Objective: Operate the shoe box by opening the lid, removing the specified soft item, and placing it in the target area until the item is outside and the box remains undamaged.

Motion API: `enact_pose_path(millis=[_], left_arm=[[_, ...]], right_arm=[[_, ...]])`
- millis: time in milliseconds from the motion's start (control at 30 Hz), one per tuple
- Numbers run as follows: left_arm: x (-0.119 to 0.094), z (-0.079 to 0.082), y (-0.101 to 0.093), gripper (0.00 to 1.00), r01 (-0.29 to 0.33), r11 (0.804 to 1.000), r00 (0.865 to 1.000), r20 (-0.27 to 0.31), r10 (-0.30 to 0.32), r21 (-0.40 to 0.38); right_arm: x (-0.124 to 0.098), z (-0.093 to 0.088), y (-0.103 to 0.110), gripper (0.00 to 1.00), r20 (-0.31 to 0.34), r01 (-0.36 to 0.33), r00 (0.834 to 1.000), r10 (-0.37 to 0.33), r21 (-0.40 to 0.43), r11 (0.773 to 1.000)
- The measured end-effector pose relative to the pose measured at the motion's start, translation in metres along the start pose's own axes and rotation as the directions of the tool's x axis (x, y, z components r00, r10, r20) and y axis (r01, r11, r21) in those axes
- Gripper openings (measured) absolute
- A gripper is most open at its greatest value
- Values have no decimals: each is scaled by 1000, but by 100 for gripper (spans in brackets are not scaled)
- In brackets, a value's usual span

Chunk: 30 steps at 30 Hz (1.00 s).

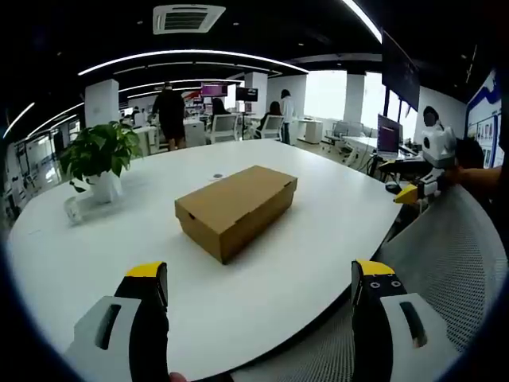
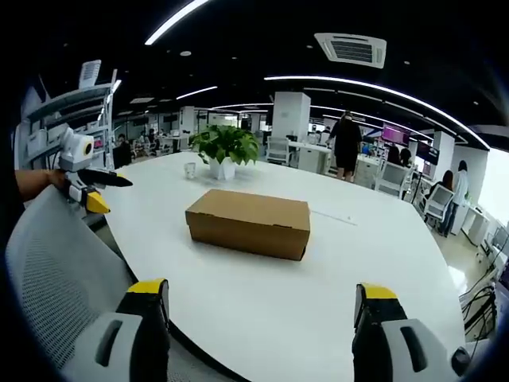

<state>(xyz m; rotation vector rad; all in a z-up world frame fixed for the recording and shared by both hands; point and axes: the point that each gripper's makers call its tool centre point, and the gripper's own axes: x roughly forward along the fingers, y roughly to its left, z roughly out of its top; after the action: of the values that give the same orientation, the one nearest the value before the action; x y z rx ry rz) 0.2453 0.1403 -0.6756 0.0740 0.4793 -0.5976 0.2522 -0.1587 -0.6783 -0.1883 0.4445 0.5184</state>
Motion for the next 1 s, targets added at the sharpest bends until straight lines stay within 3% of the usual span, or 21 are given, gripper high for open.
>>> enact_pose_path(millis=[1000], left_arm=[[1,1,2,100,3,1000,1000,5,-3,-17]], right_arm=[[0,1,-1,96,0,-2,1000,2,18,1000]])
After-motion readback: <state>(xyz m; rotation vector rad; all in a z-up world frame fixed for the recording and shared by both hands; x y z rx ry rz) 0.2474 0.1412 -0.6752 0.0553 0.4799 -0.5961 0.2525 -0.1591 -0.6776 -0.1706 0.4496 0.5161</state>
